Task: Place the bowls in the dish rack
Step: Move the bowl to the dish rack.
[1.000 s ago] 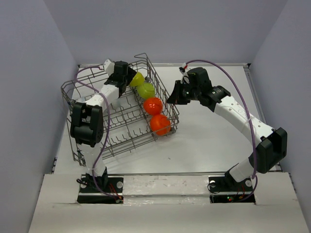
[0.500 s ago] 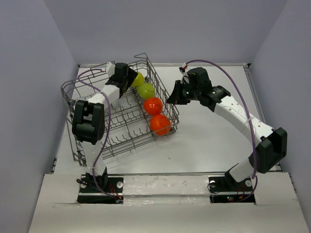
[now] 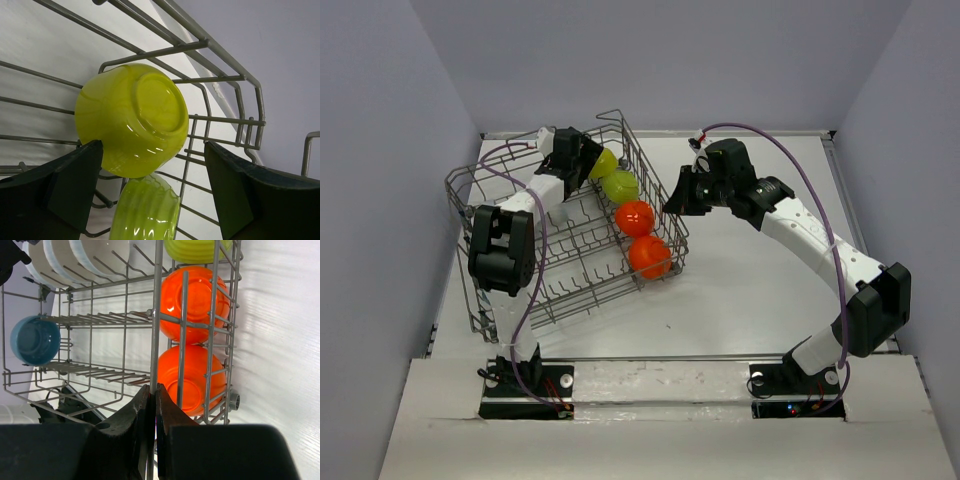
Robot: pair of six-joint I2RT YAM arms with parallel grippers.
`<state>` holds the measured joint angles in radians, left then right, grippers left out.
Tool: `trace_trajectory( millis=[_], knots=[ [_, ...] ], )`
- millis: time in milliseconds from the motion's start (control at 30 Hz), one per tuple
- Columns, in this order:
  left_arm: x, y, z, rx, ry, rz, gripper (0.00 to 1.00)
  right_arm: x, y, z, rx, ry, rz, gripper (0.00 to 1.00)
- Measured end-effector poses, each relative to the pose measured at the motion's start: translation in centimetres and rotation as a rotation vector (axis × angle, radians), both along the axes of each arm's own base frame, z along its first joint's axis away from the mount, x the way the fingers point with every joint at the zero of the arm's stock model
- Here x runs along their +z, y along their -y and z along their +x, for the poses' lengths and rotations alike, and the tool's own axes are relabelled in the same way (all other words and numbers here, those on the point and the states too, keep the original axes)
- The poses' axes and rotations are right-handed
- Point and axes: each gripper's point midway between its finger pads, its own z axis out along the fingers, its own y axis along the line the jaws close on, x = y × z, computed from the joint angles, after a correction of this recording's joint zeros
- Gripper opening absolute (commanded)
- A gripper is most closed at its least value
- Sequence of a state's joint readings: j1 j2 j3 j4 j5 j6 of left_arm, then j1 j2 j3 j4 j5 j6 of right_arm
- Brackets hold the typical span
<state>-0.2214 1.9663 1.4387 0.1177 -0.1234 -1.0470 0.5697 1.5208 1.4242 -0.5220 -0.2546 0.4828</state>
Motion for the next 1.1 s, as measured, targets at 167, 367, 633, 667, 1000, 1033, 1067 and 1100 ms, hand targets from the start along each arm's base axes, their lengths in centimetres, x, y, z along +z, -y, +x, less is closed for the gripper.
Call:
trace_trajectory(
  millis=[167, 367, 633, 667, 1000, 1033, 1067, 1100],
  knots=[
    [0.2, 0.0, 0.1, -0.001, -0.007, 0.0, 0.93, 0.0, 0.0, 0.0, 0.0, 0.0, 0.0, 0.05],
    [-0.1, -0.4, 0.4, -0.003, -0.038, 0.039, 0.93, 0.0, 0.0, 0.0, 0.0, 0.001, 0.0, 0.05],
    [-0.6, -0.5, 0.1, -0.022, -0.097, 0.089, 0.93, 0.0, 0.0, 0.0, 0.0, 0.001, 0.0, 0.05],
    [-0.6, -0.5, 0.0, -0.025, -0.106, 0.098, 0.93, 0.0, 0.0, 0.0, 0.0, 0.001, 0.0, 0.05],
    [1.6, -3.0, 0.5, 0.016, -0.121, 0.225, 0.94, 0.0, 0.0, 0.0, 0.001, 0.0, 0.0, 0.05],
    [1.8, -3.3, 0.6, 0.02, -0.124, 0.236, 0.94, 0.0, 0.0, 0.0, 0.001, 0.0, 0.0, 0.05],
    [1.8, -3.4, 0.6, 0.022, -0.128, 0.242, 0.94, 0.0, 0.0, 0.0, 0.001, 0.001, 0.0, 0.05],
    [1.9, -3.8, 0.7, 0.026, -0.134, 0.25, 0.94, 0.0, 0.0, 0.0, 0.002, 0.0, 0.0, 0.06]
  ],
)
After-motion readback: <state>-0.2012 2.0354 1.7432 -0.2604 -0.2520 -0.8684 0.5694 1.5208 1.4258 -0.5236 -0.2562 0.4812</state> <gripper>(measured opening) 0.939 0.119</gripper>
